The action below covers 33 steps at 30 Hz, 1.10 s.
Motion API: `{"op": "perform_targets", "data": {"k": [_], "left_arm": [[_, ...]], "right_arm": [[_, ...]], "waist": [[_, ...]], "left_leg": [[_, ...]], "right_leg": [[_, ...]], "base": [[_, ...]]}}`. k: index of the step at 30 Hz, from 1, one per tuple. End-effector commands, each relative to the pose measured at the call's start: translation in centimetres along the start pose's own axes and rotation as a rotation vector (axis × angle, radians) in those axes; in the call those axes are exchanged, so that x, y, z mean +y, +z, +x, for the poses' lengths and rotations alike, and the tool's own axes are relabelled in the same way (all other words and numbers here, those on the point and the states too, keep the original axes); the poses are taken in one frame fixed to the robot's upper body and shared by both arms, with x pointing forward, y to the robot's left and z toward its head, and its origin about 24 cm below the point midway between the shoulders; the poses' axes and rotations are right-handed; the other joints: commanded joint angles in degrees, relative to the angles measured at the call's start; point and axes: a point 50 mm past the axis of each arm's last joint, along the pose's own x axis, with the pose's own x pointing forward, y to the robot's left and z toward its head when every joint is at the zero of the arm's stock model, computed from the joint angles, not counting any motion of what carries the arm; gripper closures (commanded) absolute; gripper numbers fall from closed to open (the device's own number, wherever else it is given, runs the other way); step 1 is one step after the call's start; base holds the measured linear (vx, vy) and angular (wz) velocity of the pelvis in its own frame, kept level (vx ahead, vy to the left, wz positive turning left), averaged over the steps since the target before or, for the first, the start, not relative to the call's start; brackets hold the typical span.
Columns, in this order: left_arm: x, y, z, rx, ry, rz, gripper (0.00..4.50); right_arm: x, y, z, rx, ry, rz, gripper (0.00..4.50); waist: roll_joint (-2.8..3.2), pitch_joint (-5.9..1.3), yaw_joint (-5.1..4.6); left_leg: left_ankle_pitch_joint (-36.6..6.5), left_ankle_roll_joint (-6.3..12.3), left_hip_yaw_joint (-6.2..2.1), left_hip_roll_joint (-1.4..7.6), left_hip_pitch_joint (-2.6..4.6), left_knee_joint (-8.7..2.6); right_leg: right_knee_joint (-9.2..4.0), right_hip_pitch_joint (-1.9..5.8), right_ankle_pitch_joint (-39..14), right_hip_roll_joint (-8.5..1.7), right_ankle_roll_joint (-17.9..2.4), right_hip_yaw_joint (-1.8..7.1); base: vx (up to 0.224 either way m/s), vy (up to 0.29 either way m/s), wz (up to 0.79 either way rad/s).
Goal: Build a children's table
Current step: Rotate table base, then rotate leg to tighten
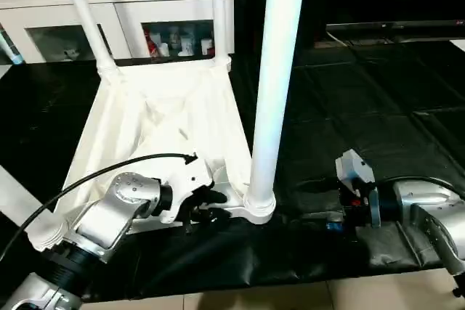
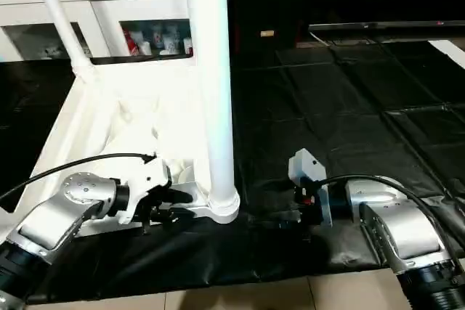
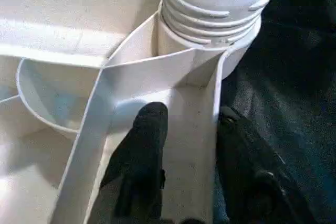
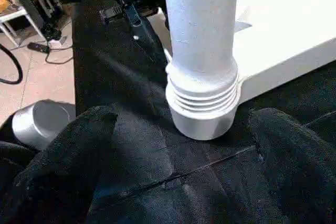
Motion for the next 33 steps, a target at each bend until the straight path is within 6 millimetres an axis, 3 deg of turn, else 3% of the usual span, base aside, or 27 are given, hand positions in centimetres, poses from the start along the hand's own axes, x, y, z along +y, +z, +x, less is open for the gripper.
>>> {"op": "perform_targets", "data": {"k": [1,9,19,25,31,33], "left_arm": [[0.5,0.1,-0.3,-0.002,0.033,-0.001,3.06],[0.6,0.1,0.0,-0.037,0.037,-0.028,3.73],[-0.1,-0.9,0.0,-0.043,0.001,-0.017,4.46],[-0.6,-1.7,0.0,0.005,-0.041,-0.011,4.49],[-0.9,-2.0,0.2,0.031,-0.091,-0.016,4.49],[-1.1,-2.0,0.2,0.049,-0.138,0.005,4.49]], "right_arm": [[0.3,0.3,0.0,0.001,0.017,-0.011,0.00],[0.3,0.3,0.0,0.001,0.020,-0.003,0.00],[0.2,0.4,0.0,0.000,0.019,-0.005,0.00],[0.0,0.6,0.1,-0.009,0.020,-0.014,0.00],[-0.5,1.2,0.9,-0.060,0.004,-0.056,0.00],[-0.7,1.4,1.4,-0.075,0.021,-0.069,0.00]], "waist": [[-0.34,-3.17,0.26],[-0.40,-3.35,0.72],[-0.49,-3.30,0.51],[-0.59,-3.44,-0.04],[-0.68,-3.32,-0.38],[-1.04,-3.36,-0.35]], "left_leg": [[-13.4,3.43,-0.03,0.58,-0.36,-4.06],[-12.0,3.62,-0.01,0.61,-0.50,-3.99],[-12.5,3.61,-0.05,0.63,-0.52,-4.04],[-11.1,4.03,-0.01,0.72,-0.64,-3.95],[-11.6,3.95,0.04,0.68,-0.58,-3.96],[-11.1,4.10,0.07,0.67,-0.56,-3.96]], "right_leg": [[-5.48,3.05,-23.3,-2.30,-8.4,2.29],[-5.20,3.17,-20.5,-2.28,-9.0,2.33],[-5.38,3.15,-22.3,-2.37,-8.2,2.30],[-4.85,3.24,-18.2,-2.31,-9.9,2.42],[-5.00,3.10,-20.6,-2.45,-9.7,2.39],[-5.00,3.11,-20.5,-2.48,-9.7,2.45]], "base": [[0.000,0.000,0.00],[0.000,0.000,0.00],[0.000,0.000,0.00],[0.000,0.000,0.00],[0.000,0.000,0.00],[0.000,0.000,0.00]]}}
